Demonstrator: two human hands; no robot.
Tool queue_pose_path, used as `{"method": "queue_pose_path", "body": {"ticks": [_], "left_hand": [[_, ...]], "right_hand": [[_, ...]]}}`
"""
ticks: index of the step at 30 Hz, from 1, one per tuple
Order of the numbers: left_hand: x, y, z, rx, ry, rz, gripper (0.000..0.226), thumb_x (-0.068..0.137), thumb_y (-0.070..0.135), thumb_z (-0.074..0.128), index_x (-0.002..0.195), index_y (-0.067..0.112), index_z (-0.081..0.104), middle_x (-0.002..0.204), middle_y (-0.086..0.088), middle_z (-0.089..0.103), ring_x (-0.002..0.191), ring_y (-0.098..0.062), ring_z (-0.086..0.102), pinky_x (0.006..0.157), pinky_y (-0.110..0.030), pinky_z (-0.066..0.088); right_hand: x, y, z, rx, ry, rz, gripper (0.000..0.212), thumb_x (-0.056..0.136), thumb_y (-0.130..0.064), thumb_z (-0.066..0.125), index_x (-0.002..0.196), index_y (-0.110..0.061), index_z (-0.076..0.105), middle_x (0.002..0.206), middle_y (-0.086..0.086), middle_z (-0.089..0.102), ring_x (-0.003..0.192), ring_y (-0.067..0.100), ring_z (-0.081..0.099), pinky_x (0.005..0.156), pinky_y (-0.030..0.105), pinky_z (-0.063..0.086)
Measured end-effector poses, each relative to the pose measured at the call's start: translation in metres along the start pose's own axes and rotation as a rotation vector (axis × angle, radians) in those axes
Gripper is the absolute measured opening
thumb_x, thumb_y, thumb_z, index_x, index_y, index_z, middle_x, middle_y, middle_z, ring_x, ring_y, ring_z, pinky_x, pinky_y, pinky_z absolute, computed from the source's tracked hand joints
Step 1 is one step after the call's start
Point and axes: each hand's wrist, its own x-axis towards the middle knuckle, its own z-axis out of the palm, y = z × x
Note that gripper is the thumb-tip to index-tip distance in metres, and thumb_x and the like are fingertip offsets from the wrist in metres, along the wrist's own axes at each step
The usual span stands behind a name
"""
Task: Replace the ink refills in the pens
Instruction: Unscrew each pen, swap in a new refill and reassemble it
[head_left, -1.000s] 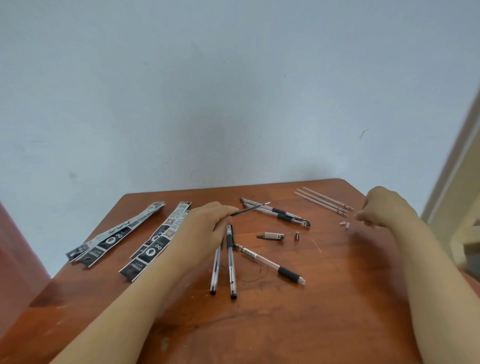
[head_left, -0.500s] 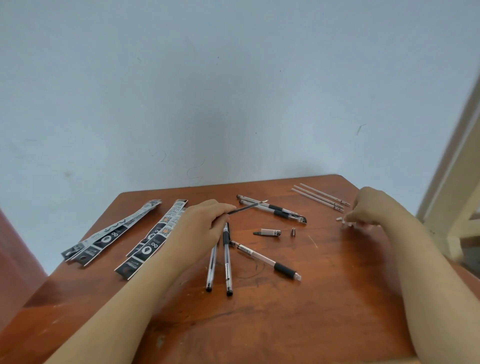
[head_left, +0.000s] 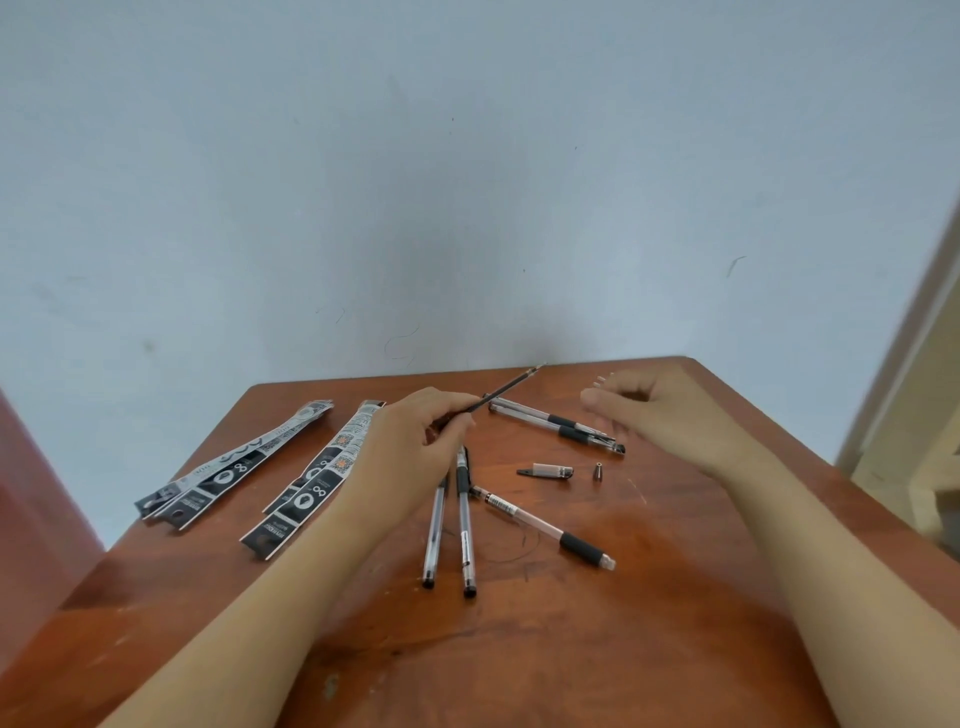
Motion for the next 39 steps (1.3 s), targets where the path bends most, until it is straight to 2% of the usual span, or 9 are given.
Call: {"method": "queue_pose_path", "body": {"ticks": [2,4,10,16,23,28,31,35,39], "left_hand": [[0.000,0.001,0.000,-0.038,-0.028,-0.018,0.022,0.085,0.007,0.057,0.098,0.023,0.066,0.079,0.022,0.058,0.076,0.008,0.054,0.067,-0.002,0.041],[-0.001,0.003,0.000,-0.071,-0.085,-0.021,0.025,0.085,0.009,0.057,0.088,0.034,0.061,0.076,0.021,0.061,0.074,0.003,0.057,0.066,-0.006,0.044],[-0.006,0.009,0.004,-0.078,-0.197,0.008,0.030,0.086,0.014,0.055,0.076,0.043,0.056,0.063,0.012,0.063,0.063,-0.015,0.057,0.058,-0.023,0.046],[-0.007,0.007,0.007,-0.081,-0.222,0.000,0.017,0.085,0.016,0.057,0.083,0.031,0.064,0.058,0.016,0.061,0.058,-0.001,0.055,0.056,-0.010,0.045],[-0.009,0.005,0.009,-0.022,-0.273,0.028,0.016,0.085,0.013,0.058,0.095,0.020,0.068,0.068,0.019,0.059,0.062,0.006,0.055,0.058,-0.005,0.042],[-0.012,0.001,0.017,0.211,-0.443,0.236,0.029,0.083,0.035,0.052,0.108,0.027,0.064,0.094,0.015,0.058,0.086,-0.001,0.046,0.077,-0.023,0.044],[-0.015,0.001,0.022,0.273,-0.520,0.323,0.038,0.079,0.042,0.047,0.110,0.027,0.064,0.104,0.008,0.059,0.093,-0.004,0.044,0.081,-0.023,0.041],[-0.015,0.004,0.026,0.345,-0.608,0.381,0.031,0.087,0.033,0.053,0.117,0.026,0.059,0.112,0.006,0.057,0.102,-0.009,0.043,0.088,-0.021,0.035],[-0.016,0.002,0.032,0.441,-0.639,0.394,0.030,0.092,0.028,0.044,0.120,0.029,0.055,0.117,0.007,0.054,0.106,-0.011,0.040,0.092,-0.029,0.035]], "right_hand": [[-0.002,-0.005,0.009,0.112,-0.042,-0.029,0.014,0.086,-0.022,0.060,0.074,-0.022,0.067,0.050,-0.013,0.062,0.044,0.000,0.048,0.048,0.012,0.038],[-0.003,-0.009,0.020,0.290,-0.058,-0.063,0.013,0.085,-0.014,0.060,0.080,-0.023,0.068,0.057,-0.007,0.066,0.045,0.004,0.051,0.045,0.016,0.038],[-0.004,-0.010,0.040,0.506,-0.049,-0.072,0.013,0.083,-0.006,0.061,0.076,-0.015,0.068,0.057,-0.004,0.067,0.043,0.006,0.051,0.041,0.014,0.038],[0.001,-0.007,0.039,0.703,0.068,-0.022,0.020,0.086,-0.011,0.056,0.068,-0.010,0.066,0.048,0.001,0.060,0.040,0.008,0.045,0.041,0.016,0.037],[0.007,-0.006,0.020,1.025,0.309,0.113,0.029,0.097,-0.014,0.040,0.070,-0.012,0.053,0.060,0.000,0.068,0.039,0.008,0.050,0.039,0.017,0.034],[0.009,-0.003,0.017,1.043,0.370,0.156,0.027,0.098,-0.017,0.036,0.075,-0.013,0.050,0.052,0.001,0.066,0.037,0.009,0.050,0.037,0.015,0.033],[0.009,-0.003,0.019,1.000,0.348,0.161,0.027,0.098,-0.016,0.035,0.076,-0.012,0.050,0.050,0.002,0.064,0.035,0.009,0.048,0.036,0.015,0.033],[0.010,-0.002,0.022,0.978,0.322,0.159,0.029,0.098,-0.016,0.034,0.075,-0.011,0.051,0.048,0.001,0.062,0.035,0.009,0.047,0.035,0.016,0.033],[0.011,-0.001,0.022,0.979,0.319,0.157,0.028,0.098,-0.015,0.035,0.076,-0.011,0.052,0.049,0.001,0.063,0.035,0.009,0.047,0.036,0.016,0.035]]}}
